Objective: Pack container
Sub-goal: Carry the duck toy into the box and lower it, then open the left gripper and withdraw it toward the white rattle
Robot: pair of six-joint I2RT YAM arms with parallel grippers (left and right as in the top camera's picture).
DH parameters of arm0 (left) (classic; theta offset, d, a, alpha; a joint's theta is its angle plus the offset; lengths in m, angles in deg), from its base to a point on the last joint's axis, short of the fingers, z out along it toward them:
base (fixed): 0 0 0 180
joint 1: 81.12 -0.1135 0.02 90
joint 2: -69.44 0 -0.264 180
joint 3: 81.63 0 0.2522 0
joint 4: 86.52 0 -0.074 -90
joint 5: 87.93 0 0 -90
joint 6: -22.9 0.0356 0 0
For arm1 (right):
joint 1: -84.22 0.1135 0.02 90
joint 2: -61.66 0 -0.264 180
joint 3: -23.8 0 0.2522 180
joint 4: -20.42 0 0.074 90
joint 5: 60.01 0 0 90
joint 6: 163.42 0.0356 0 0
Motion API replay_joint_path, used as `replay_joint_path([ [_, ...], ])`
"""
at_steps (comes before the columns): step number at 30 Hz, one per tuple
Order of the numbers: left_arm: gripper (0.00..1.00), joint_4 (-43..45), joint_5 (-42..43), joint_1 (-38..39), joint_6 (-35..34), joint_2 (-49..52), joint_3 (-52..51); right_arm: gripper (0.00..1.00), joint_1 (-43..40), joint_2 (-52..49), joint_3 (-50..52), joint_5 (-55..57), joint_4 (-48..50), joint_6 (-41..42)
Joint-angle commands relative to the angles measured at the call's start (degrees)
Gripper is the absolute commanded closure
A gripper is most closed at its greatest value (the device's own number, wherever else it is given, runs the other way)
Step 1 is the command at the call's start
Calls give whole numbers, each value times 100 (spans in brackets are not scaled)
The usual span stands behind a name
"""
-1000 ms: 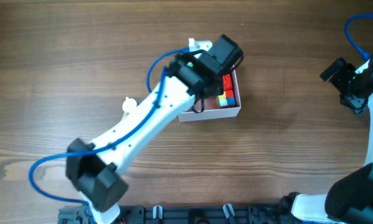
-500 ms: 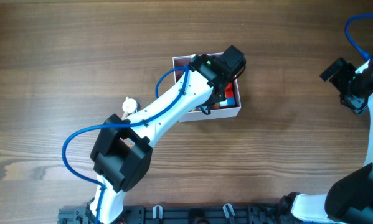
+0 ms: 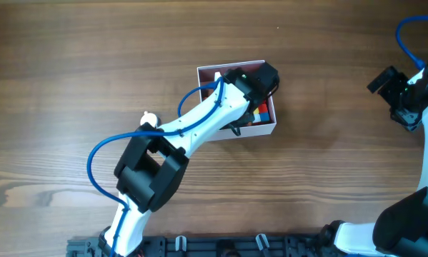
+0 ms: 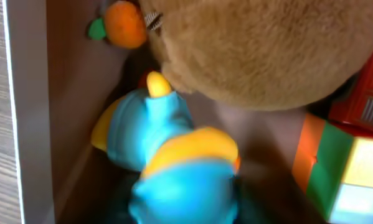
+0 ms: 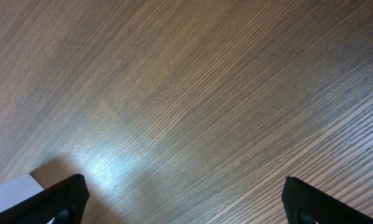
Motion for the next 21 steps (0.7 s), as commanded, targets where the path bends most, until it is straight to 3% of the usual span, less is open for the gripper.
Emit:
replay_joint_path([
  [1,0,59,-190,-37,-48,63,-57,0,-13,-59,17,-90,20,28],
  [11,0,-76,-164,-42,343,-184,155,0,-13,-59,17,-87,20,28],
  [17,0,-72,-2,-42,1086,-883,575,0,-13,-59,17,-87,20,28],
  [21,0,-76,131,-48,1172,-1521,699,0,-13,-59,17,-87,20,31],
])
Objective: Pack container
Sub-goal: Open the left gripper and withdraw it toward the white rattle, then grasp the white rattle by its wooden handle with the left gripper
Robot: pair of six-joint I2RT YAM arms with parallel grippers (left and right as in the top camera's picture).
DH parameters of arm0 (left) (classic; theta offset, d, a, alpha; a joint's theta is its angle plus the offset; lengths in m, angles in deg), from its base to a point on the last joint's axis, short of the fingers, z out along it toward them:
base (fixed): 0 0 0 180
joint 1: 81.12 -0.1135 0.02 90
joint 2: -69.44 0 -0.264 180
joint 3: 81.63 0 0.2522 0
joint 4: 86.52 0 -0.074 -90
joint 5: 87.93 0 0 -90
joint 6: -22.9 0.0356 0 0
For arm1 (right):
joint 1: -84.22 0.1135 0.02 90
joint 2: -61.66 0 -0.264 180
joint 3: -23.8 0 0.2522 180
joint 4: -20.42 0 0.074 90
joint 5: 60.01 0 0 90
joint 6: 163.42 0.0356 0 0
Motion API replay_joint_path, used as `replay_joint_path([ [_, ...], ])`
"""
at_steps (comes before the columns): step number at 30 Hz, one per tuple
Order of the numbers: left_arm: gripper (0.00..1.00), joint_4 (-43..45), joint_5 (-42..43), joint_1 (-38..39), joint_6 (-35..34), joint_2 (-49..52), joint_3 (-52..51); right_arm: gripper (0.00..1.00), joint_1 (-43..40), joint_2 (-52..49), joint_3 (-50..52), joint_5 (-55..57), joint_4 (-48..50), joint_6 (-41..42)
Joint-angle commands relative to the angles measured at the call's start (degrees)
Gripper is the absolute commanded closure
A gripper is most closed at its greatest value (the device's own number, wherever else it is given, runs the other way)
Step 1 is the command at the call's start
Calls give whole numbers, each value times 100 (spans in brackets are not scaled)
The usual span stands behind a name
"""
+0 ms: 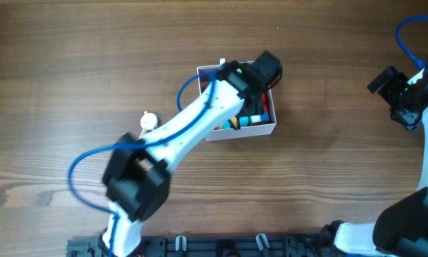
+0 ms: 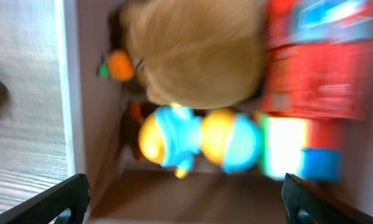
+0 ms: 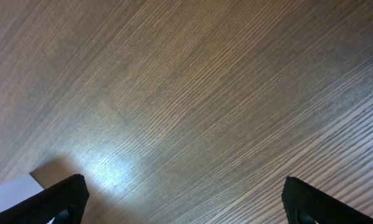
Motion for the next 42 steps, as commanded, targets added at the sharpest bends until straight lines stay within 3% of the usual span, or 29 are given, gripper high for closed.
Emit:
replay_joint_path([
  [1,0,-13,109,-70,608,-1099,293,0,-13,-59,17,-92,20,28],
  [5,4,-807,-103,-361,2024,-1899,293,0,-13,-59,17,-90,20,28],
  [10,17,-2155,-435,-1117,2859,-2068,286,0,-13,-59,17,-90,20,28],
  [14,21,-2483,-50,-1797,3294,-2004,-35,0,-13,-59,17,-92,20,28],
  [18,22,-2046,240,-2352,3842,-2004,-793,0,-13,-59,17,-90,20,26],
  [23,33,-824,960,-2981,5064,-2004,-2177,0,-13,-59,17,-92,20,26],
  [30,35,391,1233,-3770,5287,-2004,-3637,0,-13,-59,17,-92,20,26],
  [36,33,1075,1255,-3993,5329,-2002,-4030,0,-13,-59,17,-90,20,28],
  [42,37,1617,1521,-3987,5744,-1904,-4240,0,-13,-59,17,-90,20,28],
])
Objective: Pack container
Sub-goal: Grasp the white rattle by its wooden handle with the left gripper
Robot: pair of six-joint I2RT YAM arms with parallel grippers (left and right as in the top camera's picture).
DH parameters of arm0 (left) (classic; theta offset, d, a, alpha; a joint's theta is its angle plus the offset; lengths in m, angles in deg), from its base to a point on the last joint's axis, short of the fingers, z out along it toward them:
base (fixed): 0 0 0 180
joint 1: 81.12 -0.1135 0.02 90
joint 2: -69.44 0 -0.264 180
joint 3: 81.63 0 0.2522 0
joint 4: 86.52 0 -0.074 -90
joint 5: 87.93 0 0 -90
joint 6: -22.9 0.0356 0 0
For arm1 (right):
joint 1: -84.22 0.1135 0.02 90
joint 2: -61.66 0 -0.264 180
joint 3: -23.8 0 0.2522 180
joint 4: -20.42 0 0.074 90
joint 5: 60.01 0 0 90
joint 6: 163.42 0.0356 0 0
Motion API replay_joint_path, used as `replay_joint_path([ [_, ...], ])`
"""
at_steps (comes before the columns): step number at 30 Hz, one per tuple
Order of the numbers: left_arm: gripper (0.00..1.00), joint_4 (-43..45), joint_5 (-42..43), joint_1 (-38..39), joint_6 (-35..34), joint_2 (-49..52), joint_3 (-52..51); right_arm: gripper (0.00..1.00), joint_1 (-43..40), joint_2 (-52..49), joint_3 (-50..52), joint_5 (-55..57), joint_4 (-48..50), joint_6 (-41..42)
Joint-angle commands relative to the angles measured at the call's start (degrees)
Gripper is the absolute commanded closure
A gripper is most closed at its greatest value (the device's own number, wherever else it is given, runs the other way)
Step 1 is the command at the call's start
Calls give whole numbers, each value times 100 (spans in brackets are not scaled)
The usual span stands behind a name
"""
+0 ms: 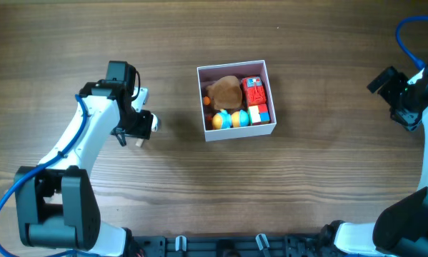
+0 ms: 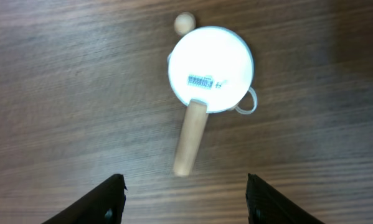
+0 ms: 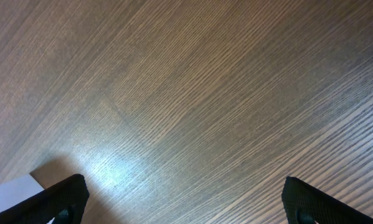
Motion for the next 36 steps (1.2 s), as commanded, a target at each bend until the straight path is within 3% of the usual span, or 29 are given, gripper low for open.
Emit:
replay_joint_path([
  [1,37,227,254,-22,365,133,-140,0,-13,-59,17,-87,20,31],
  [11,39,525,249,-22,466,564,-306,0,-13,-59,17,-90,20,28],
  [19,49,540,249,-22,461,979,-306,0,-13,-59,17,-90,61,28],
  [27,82,557,251,-22,457,1008,-306,0,-13,-59,17,-90,122,28],
  [32,95,518,256,-22,409,1008,-306,0,-13,-59,17,-87,125,31],
  [36,96,385,251,-22,363,988,-286,0,-13,-59,17,-87,125,31],
])
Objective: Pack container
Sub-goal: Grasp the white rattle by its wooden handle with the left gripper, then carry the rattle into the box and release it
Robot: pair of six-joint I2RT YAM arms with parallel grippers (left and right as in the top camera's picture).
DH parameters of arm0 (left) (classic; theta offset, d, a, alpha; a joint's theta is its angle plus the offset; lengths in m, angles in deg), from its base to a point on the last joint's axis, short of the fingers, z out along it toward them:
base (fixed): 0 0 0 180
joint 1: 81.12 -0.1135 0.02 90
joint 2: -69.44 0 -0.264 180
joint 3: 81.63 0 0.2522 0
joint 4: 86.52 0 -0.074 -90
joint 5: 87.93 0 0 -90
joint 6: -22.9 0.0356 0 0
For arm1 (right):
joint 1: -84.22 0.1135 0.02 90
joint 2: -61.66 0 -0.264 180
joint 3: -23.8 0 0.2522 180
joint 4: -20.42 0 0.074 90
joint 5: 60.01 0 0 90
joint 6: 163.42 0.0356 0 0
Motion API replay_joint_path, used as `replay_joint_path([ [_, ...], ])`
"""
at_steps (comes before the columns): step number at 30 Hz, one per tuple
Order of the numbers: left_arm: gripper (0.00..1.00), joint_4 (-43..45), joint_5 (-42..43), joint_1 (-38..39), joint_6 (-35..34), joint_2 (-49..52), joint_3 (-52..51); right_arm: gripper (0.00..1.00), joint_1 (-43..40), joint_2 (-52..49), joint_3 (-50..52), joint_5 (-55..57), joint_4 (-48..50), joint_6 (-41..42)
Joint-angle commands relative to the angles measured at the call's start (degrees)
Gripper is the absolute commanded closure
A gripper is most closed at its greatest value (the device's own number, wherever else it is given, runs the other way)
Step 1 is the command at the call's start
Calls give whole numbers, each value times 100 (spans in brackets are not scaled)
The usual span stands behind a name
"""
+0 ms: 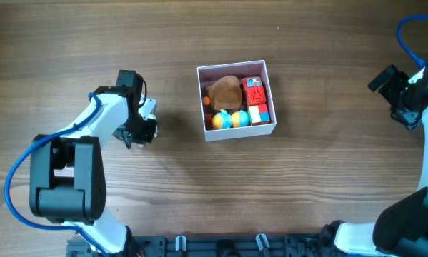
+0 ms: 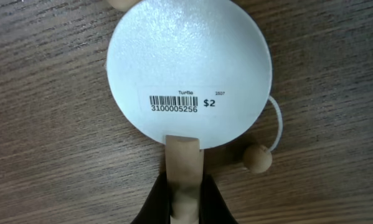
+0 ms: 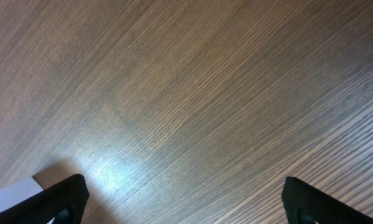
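Observation:
A toy drum, a white disc with a barcode sticker, lies flat on the table left of the white box. Its wooden handle points toward the camera, and a bead on a string lies beside it. My left gripper is shut on the handle, one black finger on each side; from overhead it sits just below the disc. The box holds a brown plush, a red carton and blue-yellow toys. My right gripper is open over bare wood.
The right arm stands at the table's far right edge, well away from the box. A second bead peeks out at the drum's far side. Wood table surface surrounds the box on all sides.
My left gripper was open, higher above the drum with its fingers wide apart. Now it is low and shut on the drum's wooden handle. The right arm has not moved.
My left gripper was down inside the box beside the blue-yellow toy and plush. Then it was open above the box with the toys left inside. Then it hung open over the drum left of the box, and now it grips the handle.

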Motion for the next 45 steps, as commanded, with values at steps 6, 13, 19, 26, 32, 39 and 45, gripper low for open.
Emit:
replay_joint_path([
  [6,96,-970,90,35,-452,-105,601,0,-13,-59,17,-85,26,31],
  [13,96,-2212,627,468,-1073,-420,2302,0,-13,-59,17,-87,26,28],
  [19,96,-2087,1744,1357,-1357,-682,3204,0,-13,-59,17,-87,26,28],
  [26,96,-1104,1668,2730,-1690,-553,3204,0,-13,-59,17,-87,26,28],
  [32,96,-715,627,3491,-2712,0,3195,0,-13,-59,17,-87,26,28],
  [39,96,-645,144,3604,-3165,719,3195,0,-13,-59,17,-85,26,28],
  [45,96,-645,146,3602,-3169,1115,3193,0,-13,-59,17,-87,26,28],
])
